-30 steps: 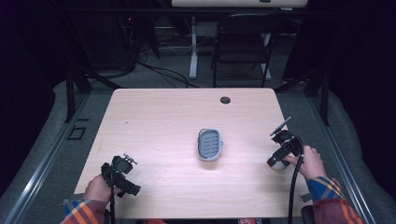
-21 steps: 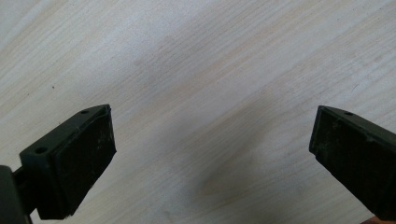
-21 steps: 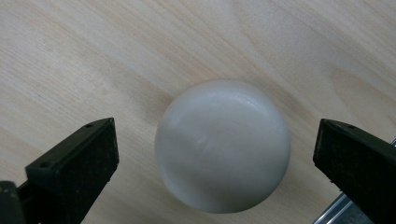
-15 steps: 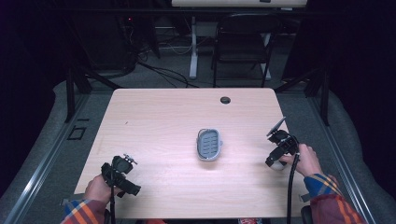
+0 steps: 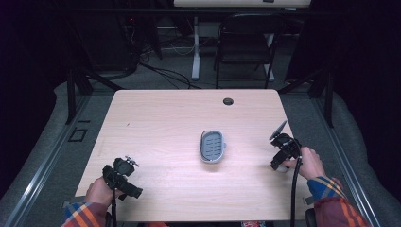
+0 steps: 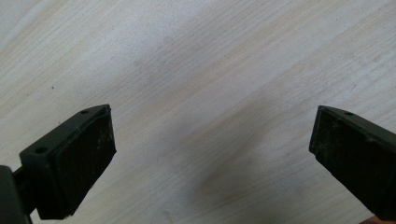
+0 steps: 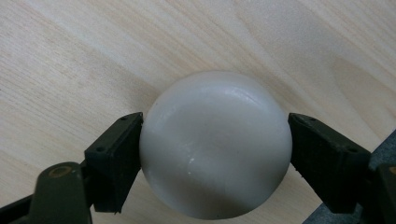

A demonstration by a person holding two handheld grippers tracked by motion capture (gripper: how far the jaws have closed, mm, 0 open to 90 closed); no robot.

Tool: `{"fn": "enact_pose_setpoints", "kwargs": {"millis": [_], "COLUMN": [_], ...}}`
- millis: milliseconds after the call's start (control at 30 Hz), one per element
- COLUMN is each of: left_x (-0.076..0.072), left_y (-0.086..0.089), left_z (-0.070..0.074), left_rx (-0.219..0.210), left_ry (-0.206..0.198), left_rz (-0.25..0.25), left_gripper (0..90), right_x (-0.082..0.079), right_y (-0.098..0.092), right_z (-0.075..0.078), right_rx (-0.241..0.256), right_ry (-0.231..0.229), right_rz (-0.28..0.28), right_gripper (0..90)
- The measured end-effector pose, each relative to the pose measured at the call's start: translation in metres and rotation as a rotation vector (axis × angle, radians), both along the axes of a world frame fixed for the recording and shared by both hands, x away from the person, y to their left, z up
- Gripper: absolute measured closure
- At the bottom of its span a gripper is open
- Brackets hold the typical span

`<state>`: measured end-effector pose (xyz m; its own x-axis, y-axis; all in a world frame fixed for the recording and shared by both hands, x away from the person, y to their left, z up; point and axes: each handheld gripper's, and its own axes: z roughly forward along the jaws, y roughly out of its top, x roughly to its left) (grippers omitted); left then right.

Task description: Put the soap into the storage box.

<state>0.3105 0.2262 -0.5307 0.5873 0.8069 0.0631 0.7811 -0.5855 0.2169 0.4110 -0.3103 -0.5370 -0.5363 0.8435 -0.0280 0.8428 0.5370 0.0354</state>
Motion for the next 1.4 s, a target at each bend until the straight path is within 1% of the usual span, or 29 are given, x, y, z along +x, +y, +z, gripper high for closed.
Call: {"fn": "enact_pose_setpoints", "kwargs": {"millis": [133, 200, 400, 433, 467, 500, 533, 567, 600, 633, 733, 800, 1100, 1133, 1167, 1200, 1233, 1300, 1400], "left_x": [0.0001, 0.0000, 0.0001, 0.0000, 0.0000, 0.0000, 0.0000, 0.0000, 0.0000, 0.0000, 0.0000, 0.0000, -0.0001, -0.0001, -0.0001, -0.0001, -0.0001, -0.0001, -0.0002], "left_y": [0.0000, 0.0000, 0.0001, 0.0001, 0.0000, 0.0001, 0.0001, 0.0001, 0.0000, 0.0000, 0.0001, 0.0001, 0.0002, 0.0002, 0.0002, 0.0003, 0.0003, 0.0003, 0.0001], "left_z": [-0.0001, 0.0000, 0.0001, 0.0000, -0.0001, 0.0000, 0.0000, 0.0001, -0.0001, 0.0000, 0.0002, 0.0002, 0.0002, 0.0002, 0.0002, 0.0001, 0.0002, 0.0002, 0.0002], "left_rx": [0.000, 0.000, 0.000, -0.001, -0.001, -0.001, -0.001, -0.001, -0.001, -0.001, -0.001, -0.001, -0.002, -0.002, -0.002, -0.002, -0.002, -0.002, -0.002], "left_ry": [0.001, 0.000, 0.001, 0.000, 0.001, 0.001, 0.001, 0.002, 0.001, 0.000, 0.001, 0.001, -0.001, -0.001, -0.001, 0.000, 0.000, -0.001, -0.001], "left_rz": [-0.001, 0.000, 0.000, 0.000, -0.001, -0.001, -0.001, 0.000, -0.001, -0.001, -0.001, -0.001, -0.001, -0.001, -0.001, -0.001, -0.001, -0.001, -0.001], "left_gripper": [0.0, 0.0, 0.0, 0.0, 0.0, 0.0, 0.0, 0.0, 0.0, 0.0, 0.0, 0.0, 0.0, 0.0, 0.0, 0.0, 0.0, 0.0, 0.0], "right_x": [-0.0002, -0.0004, -0.0015, -0.0016, -0.0031, -0.0027, -0.0016, -0.0012, -0.0017, -0.0022, -0.0019, -0.0024, -0.0034, -0.0060, -0.0060, -0.0044, -0.0055, -0.0047, -0.0057], "right_y": [0.0010, 0.0025, 0.0025, 0.0018, 0.0021, 0.0017, 0.0013, 0.0008, 0.0004, 0.0007, 0.0016, 0.0017, 0.0026, 0.0034, 0.0034, 0.0033, 0.0035, 0.0040, 0.0046], "right_z": [0.0006, 0.0013, 0.0005, -0.0008, -0.0030, -0.0024, -0.0010, -0.0006, -0.0016, -0.0019, -0.0011, -0.0022, -0.0012, -0.0029, -0.0029, 0.0018, 0.0012, 0.0051, 0.0052], "right_rx": [0.002, -0.015, -0.010, -0.010, 0.009, 0.005, -0.019, -0.022, -0.013, -0.009, -0.021, -0.016, -0.015, 0.019, 0.019, -0.014, 0.002, -0.020, -0.014], "right_ry": [0.004, 0.004, 0.003, -0.001, -0.020, -0.007, 0.013, 0.021, 0.009, 0.007, 0.014, 0.000, -0.003, -0.035, -0.035, -0.008, -0.022, -0.002, -0.015], "right_rz": [0.009, 0.018, 0.012, 0.014, -0.002, 0.004, 0.018, 0.024, 0.019, 0.012, 0.016, 0.018, 0.029, -0.003, -0.003, 0.031, 0.019, 0.039, 0.039], "right_gripper": [23.5, 23.6, 23.7, 23.5, 23.4, 23.2, 23.5, 23.7, 23.8, 23.8, 23.9, 24.0, 24.1, 24.1, 24.1, 24.1, 24.1, 24.0, 24.1]}}
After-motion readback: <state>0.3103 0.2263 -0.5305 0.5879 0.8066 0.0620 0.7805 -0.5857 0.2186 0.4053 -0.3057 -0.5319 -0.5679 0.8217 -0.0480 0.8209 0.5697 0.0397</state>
